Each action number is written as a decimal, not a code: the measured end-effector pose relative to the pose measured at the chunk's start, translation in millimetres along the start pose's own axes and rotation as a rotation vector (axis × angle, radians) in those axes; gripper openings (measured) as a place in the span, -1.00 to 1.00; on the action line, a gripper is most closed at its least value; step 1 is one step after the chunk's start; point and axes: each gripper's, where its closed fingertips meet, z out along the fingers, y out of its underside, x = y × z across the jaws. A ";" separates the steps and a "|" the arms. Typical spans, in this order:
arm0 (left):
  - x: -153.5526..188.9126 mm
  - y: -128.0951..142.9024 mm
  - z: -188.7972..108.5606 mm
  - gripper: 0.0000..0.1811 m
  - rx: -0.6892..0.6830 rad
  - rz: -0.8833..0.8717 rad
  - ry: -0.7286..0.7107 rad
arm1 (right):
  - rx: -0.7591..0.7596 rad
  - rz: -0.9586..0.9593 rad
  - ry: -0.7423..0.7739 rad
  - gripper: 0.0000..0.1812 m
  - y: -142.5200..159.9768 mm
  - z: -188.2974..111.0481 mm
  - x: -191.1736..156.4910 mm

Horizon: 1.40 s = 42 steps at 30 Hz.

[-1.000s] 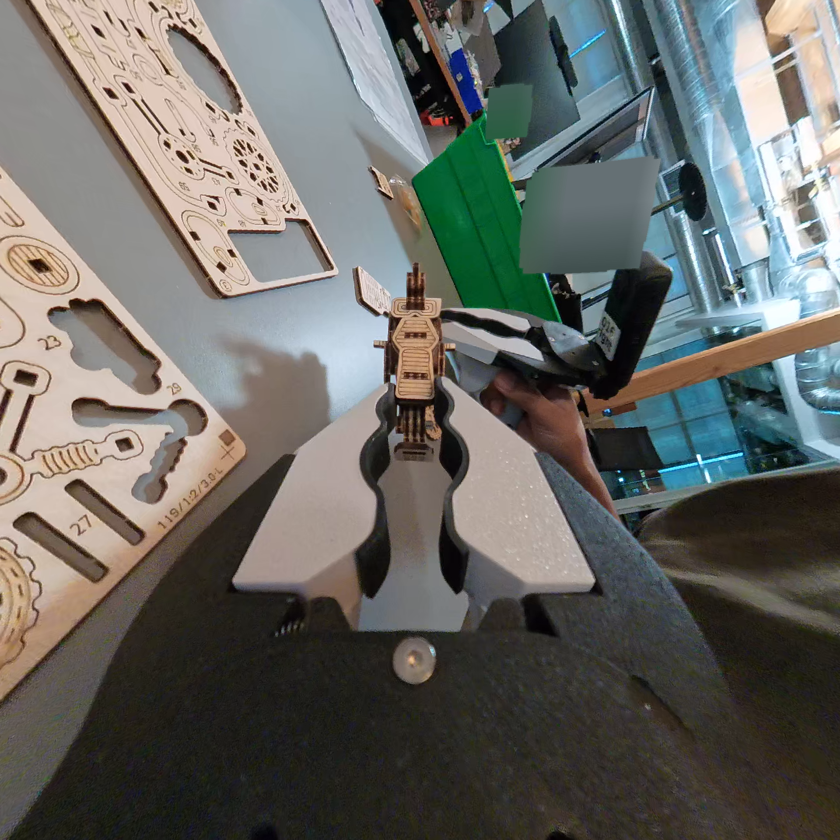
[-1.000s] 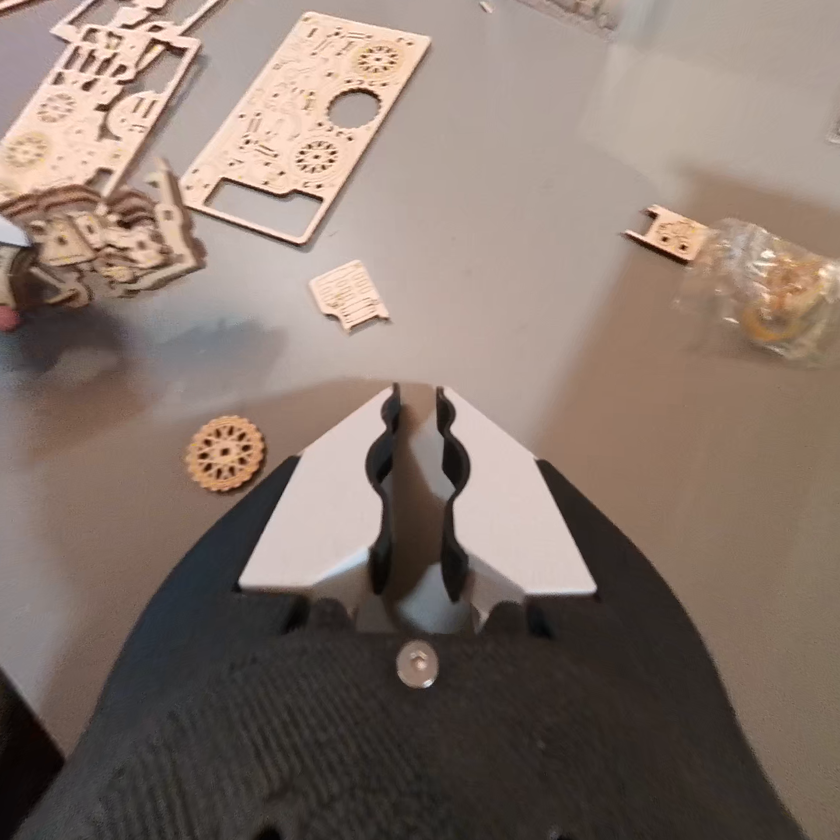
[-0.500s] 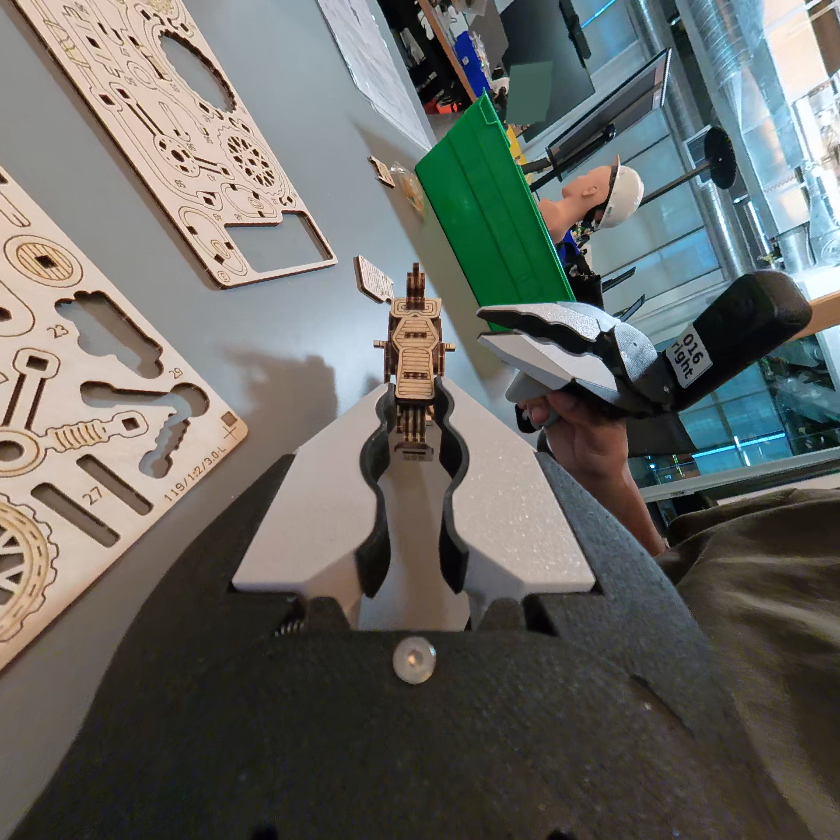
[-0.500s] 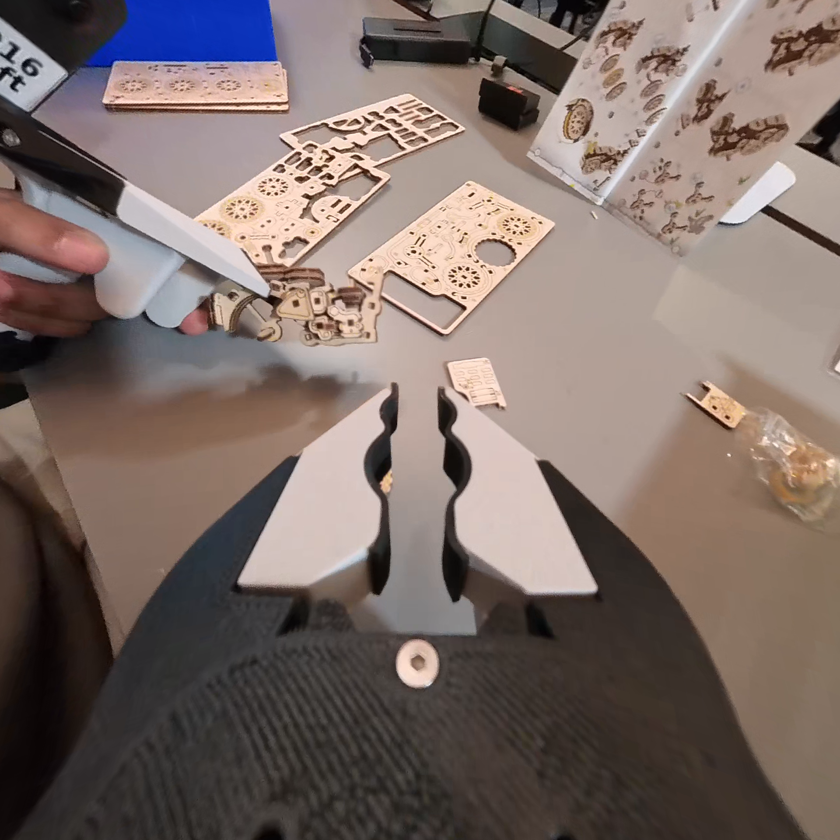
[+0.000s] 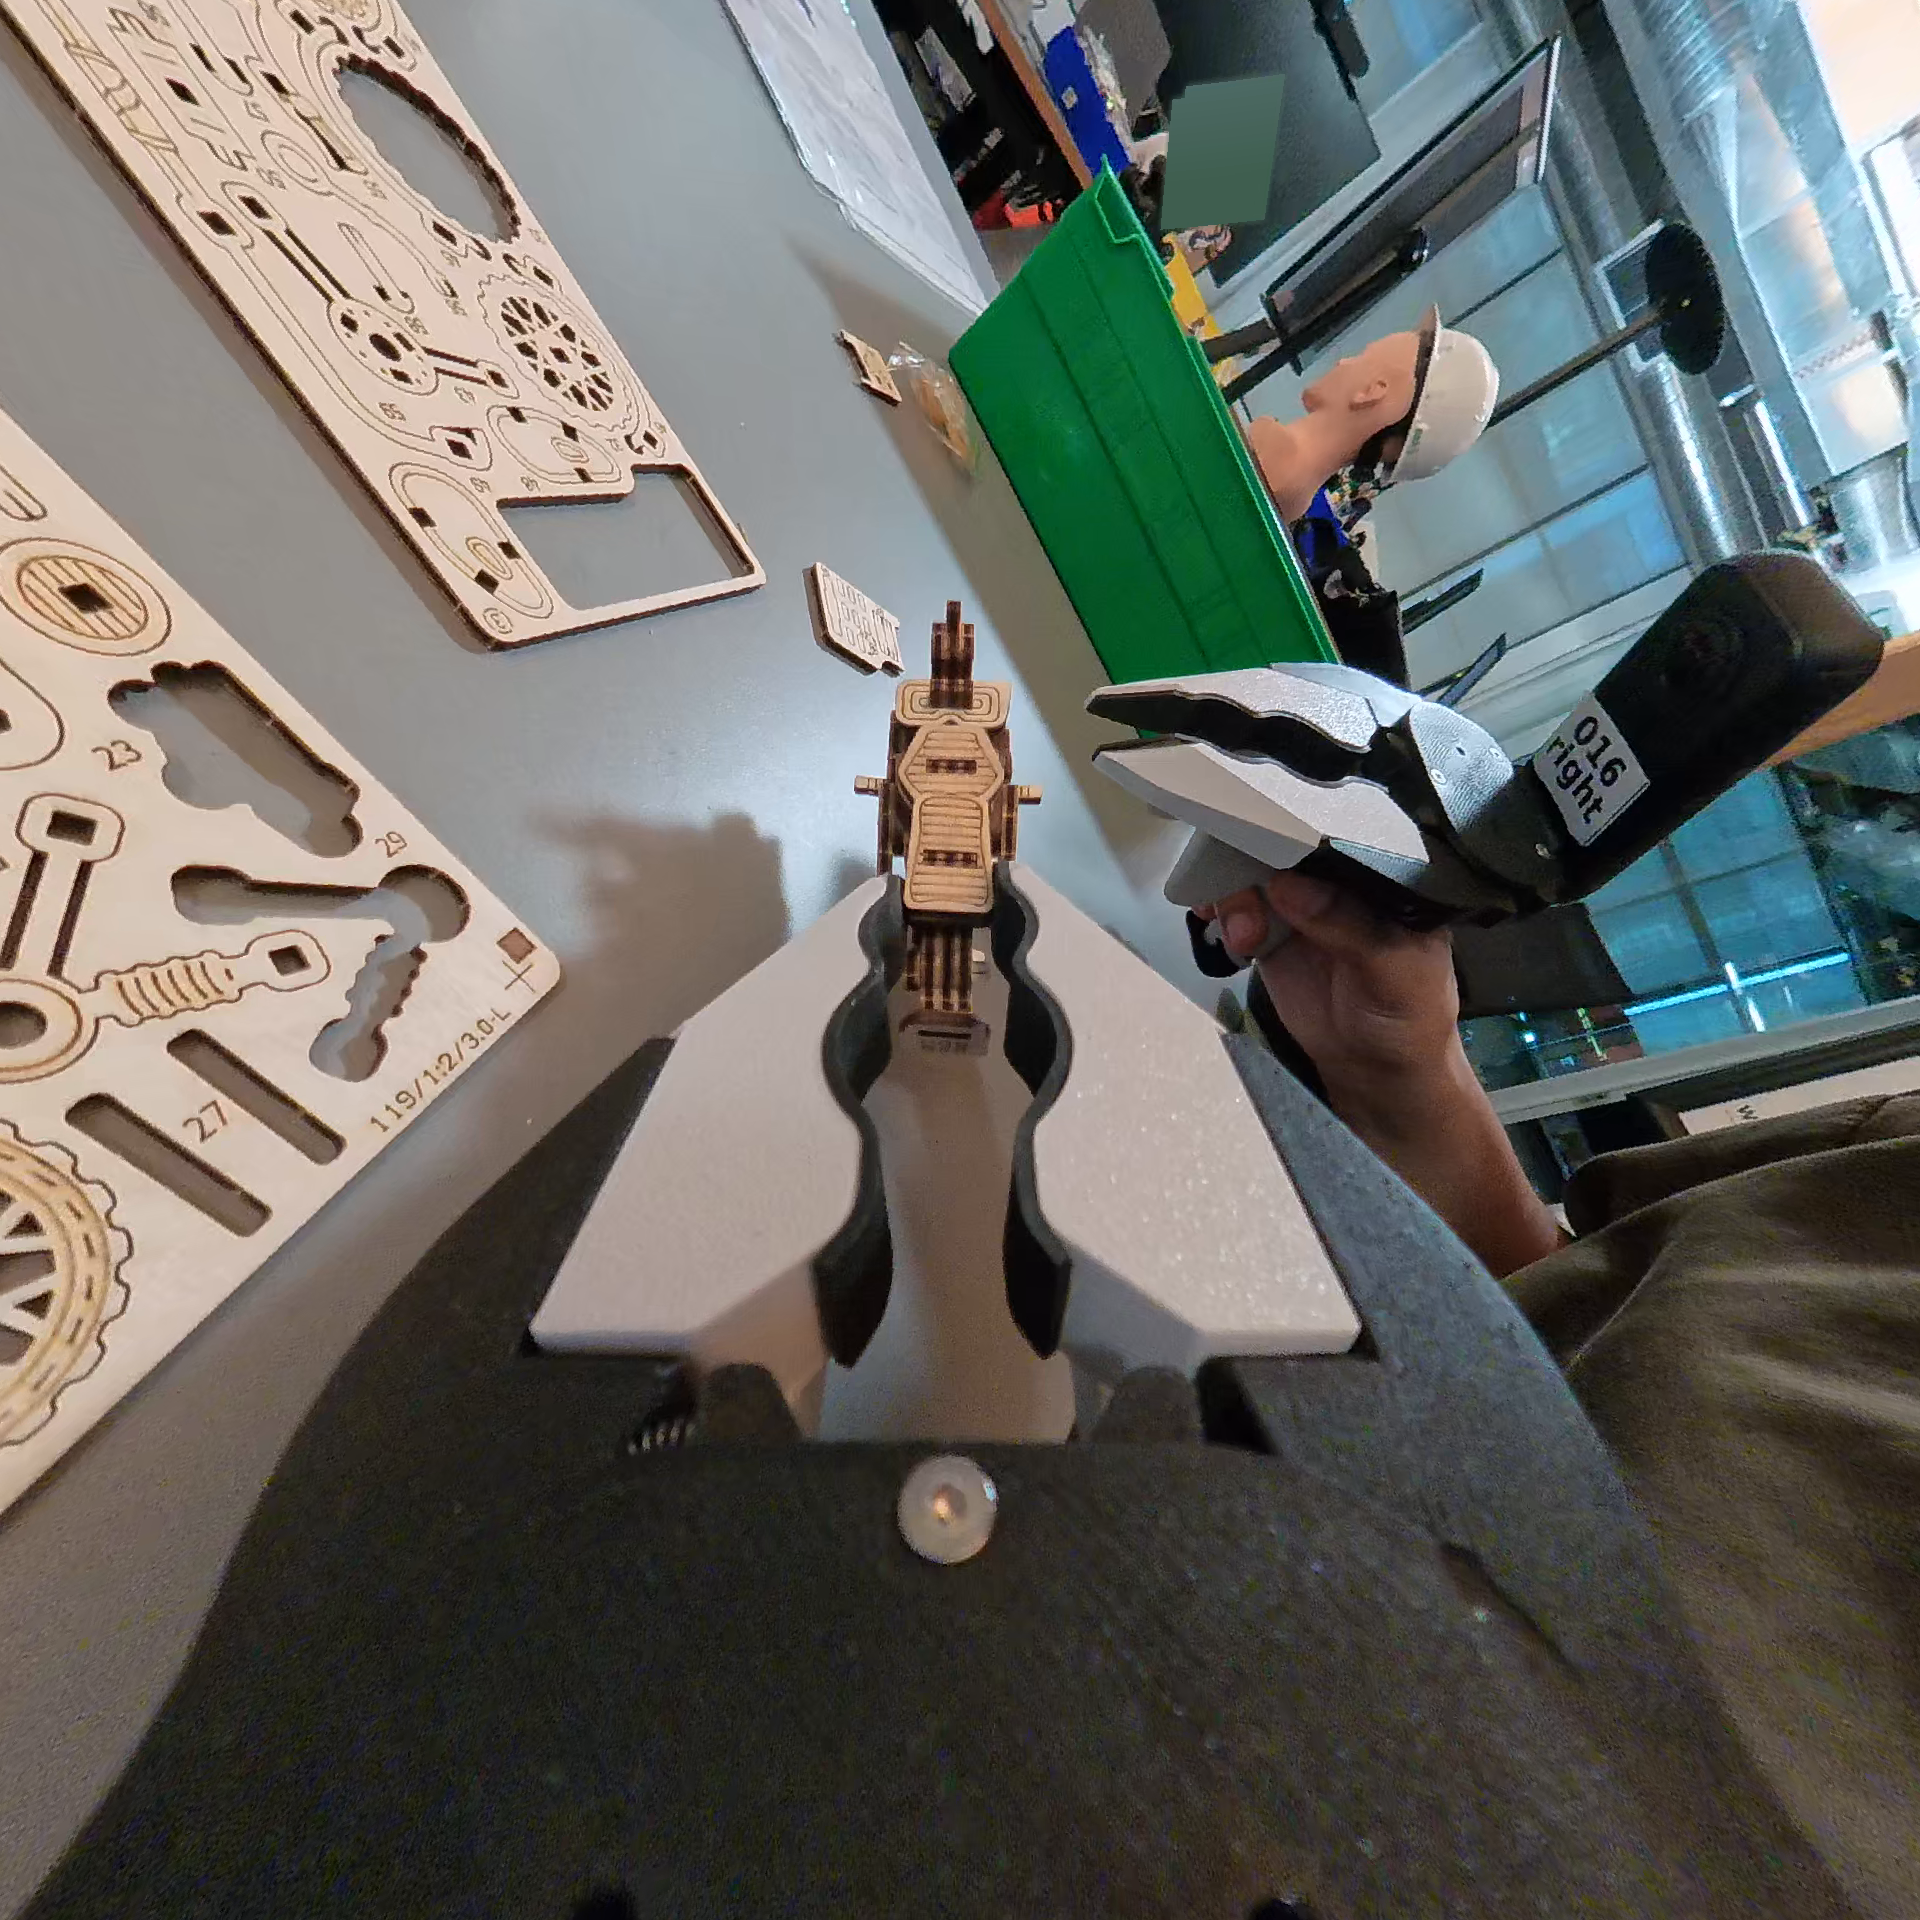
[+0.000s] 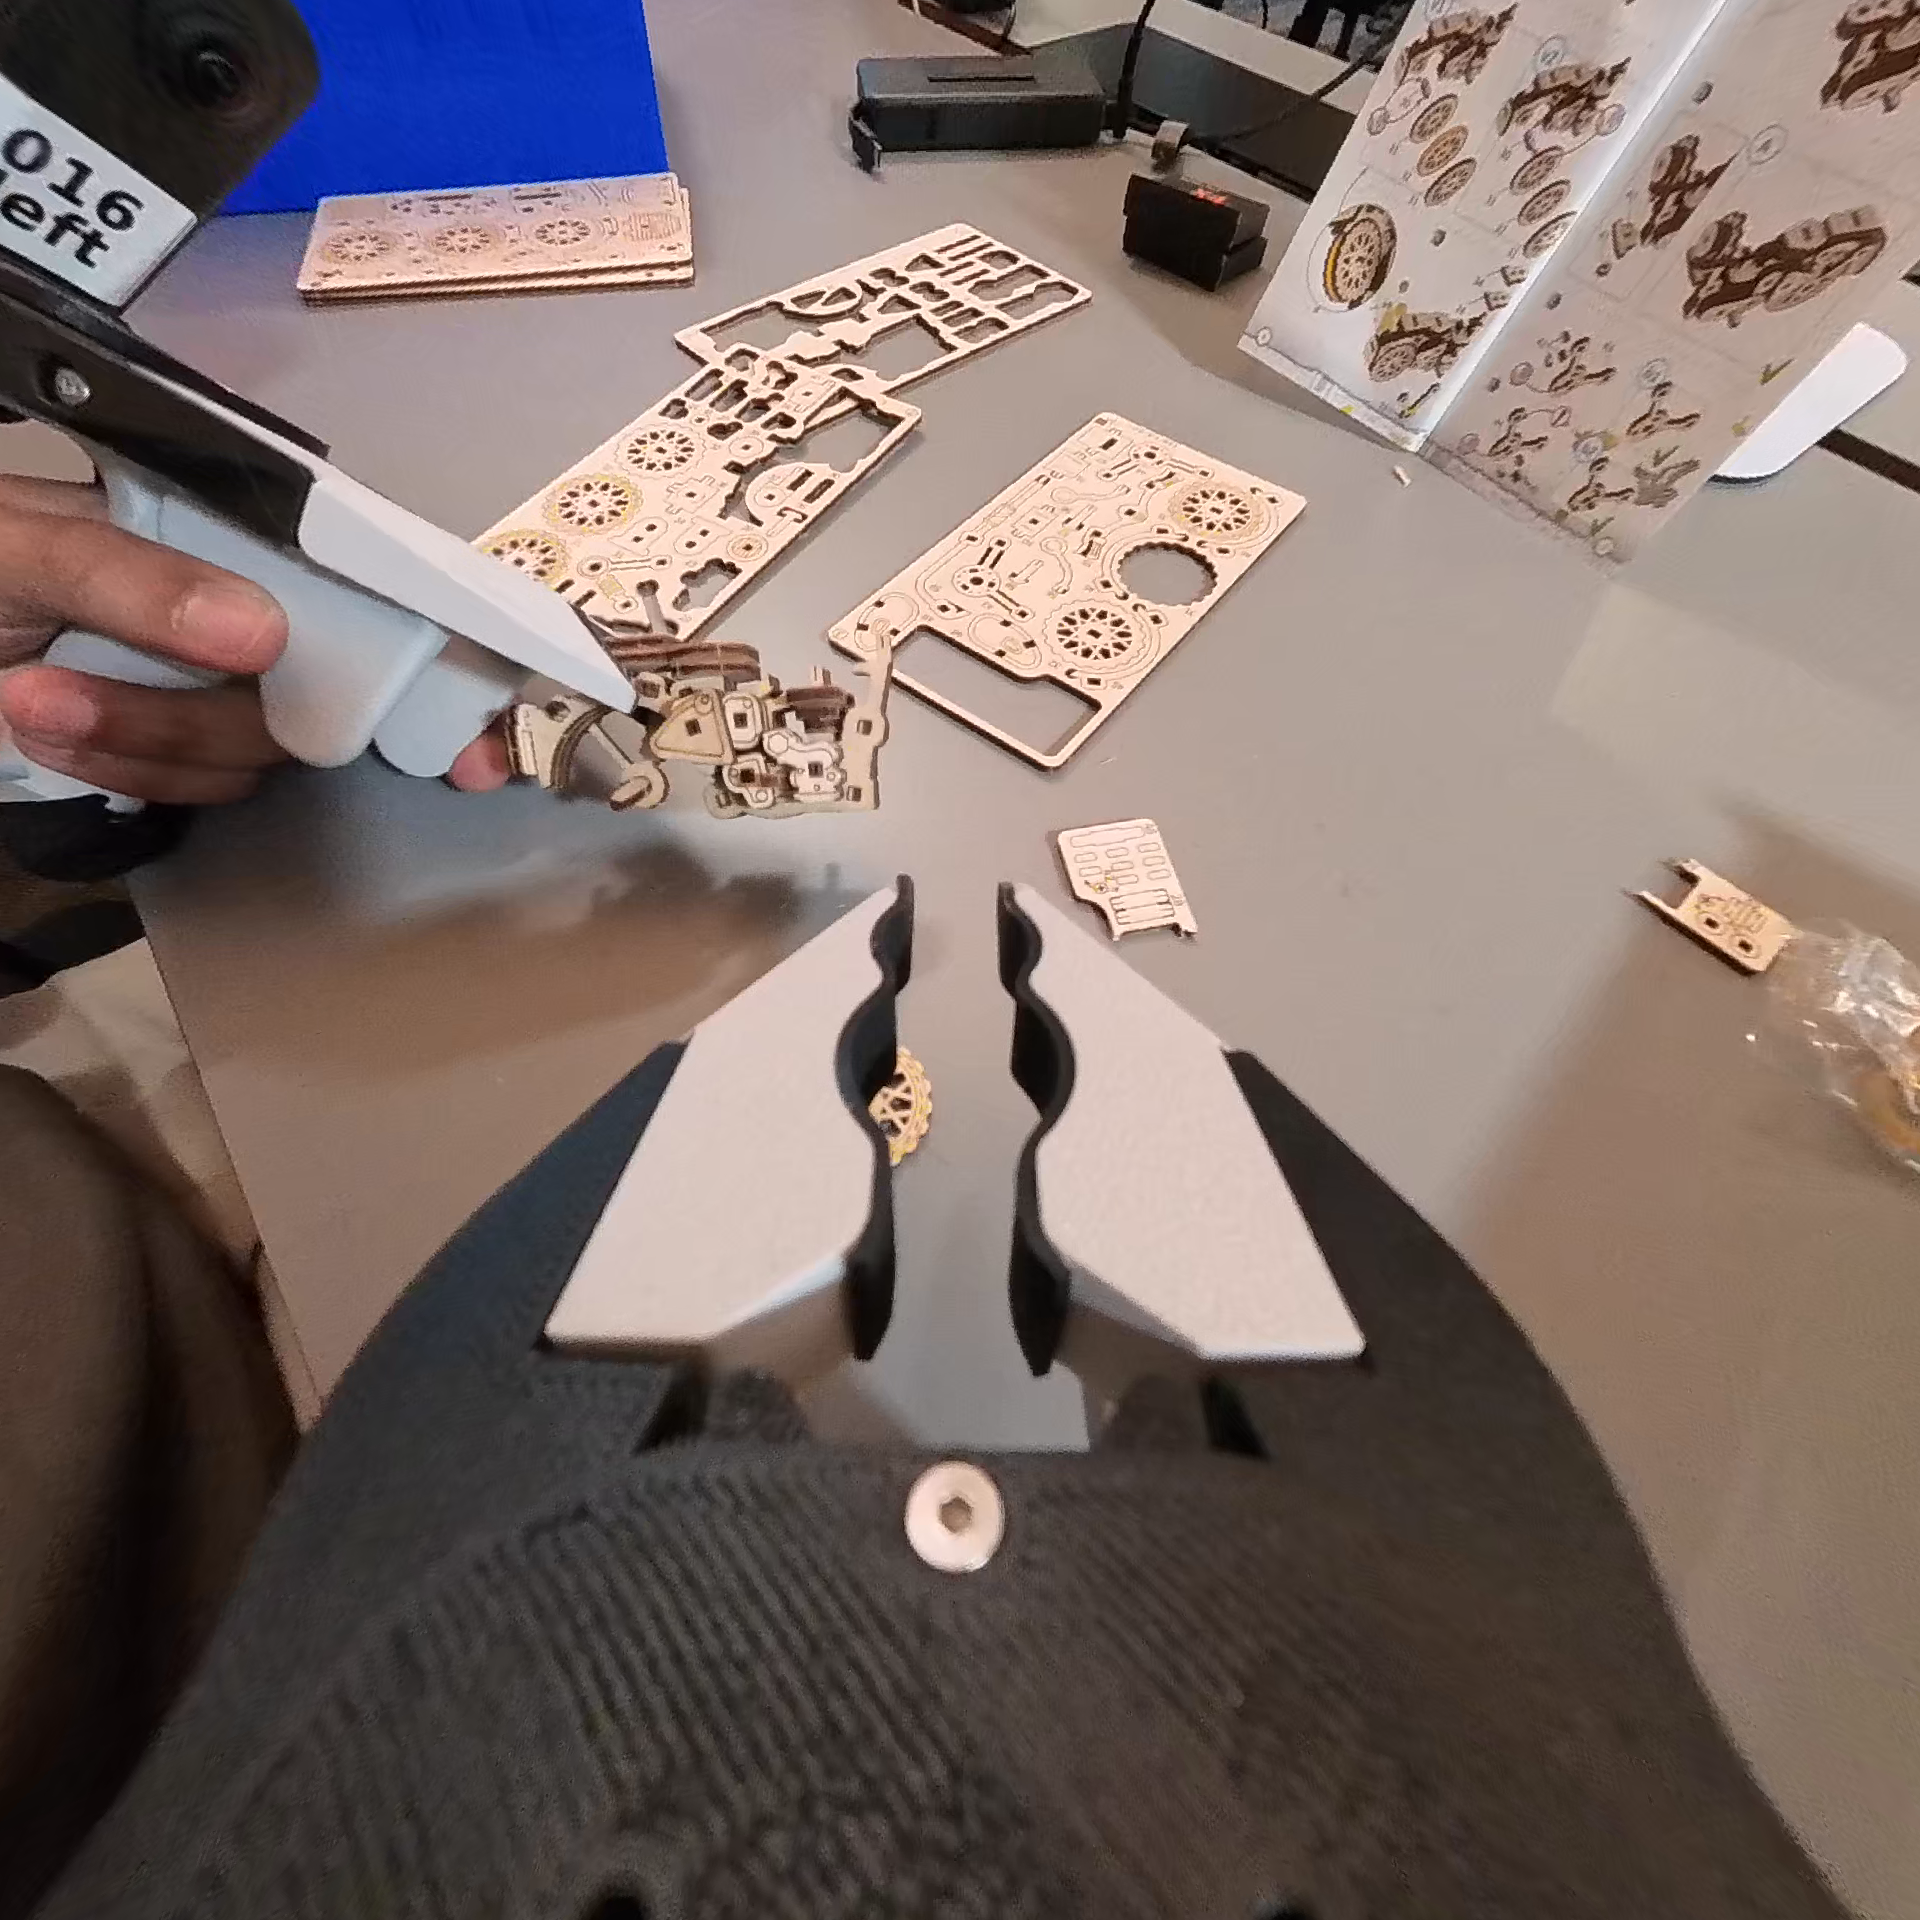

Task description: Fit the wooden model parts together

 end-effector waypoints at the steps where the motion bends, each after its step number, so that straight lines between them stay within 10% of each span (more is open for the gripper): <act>1: 0.0 0.5 0.3 -0.83 -0.002 0.007 -0.004 | 0.000 0.004 -0.002 -0.85 0.0 -0.1 0.0; 34: -0.7 23.1 8.0 -0.83 -0.179 0.386 -0.199 | 0.055 0.233 -0.105 -0.83 -2.1 -3.6 4.0; 42: -5.8 27.5 7.5 -0.82 -0.201 0.264 -0.166 | -0.037 0.039 -0.277 -0.84 2.9 6.6 -53.9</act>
